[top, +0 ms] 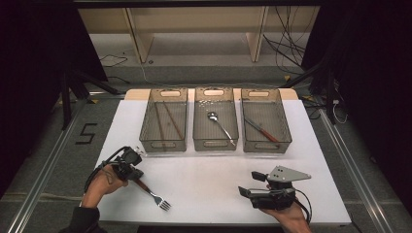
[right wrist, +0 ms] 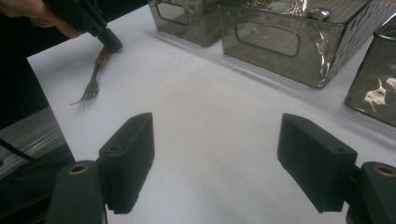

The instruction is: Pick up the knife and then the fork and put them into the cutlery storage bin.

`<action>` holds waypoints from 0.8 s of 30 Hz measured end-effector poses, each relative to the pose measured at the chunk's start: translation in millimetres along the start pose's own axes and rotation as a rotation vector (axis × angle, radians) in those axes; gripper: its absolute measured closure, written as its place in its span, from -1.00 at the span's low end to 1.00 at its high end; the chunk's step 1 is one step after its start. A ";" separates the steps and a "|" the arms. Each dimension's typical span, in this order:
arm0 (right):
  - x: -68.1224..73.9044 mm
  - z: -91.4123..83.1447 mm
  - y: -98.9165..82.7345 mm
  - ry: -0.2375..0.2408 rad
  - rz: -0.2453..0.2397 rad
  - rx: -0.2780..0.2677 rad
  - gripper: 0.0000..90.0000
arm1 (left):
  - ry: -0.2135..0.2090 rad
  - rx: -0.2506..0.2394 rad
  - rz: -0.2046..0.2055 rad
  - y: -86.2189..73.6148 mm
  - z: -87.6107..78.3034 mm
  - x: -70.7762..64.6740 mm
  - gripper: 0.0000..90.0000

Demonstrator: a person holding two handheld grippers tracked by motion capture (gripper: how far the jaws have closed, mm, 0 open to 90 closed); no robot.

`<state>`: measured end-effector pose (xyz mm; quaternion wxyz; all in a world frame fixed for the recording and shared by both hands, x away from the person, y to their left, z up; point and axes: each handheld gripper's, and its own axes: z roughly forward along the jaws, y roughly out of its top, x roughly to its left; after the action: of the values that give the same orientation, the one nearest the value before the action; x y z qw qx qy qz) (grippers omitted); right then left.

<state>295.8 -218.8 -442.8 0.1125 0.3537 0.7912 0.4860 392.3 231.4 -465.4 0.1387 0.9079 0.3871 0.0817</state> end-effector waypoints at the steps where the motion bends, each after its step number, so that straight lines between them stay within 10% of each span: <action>1: -0.1 0.0 0.1 0.000 -0.002 -0.001 -0.37 | -0.001 0.000 -0.008 -2.8 -0.7 0.1 0.97; 24: 1.4 -0.1 0.5 0.000 -0.009 -0.001 -0.37 | -0.038 0.064 -0.074 -47.4 -17.7 -7.8 0.97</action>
<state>294.9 -217.8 -442.1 0.1146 0.3501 0.7927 0.4858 350.1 260.4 -463.8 0.1202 0.8982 0.4202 0.0467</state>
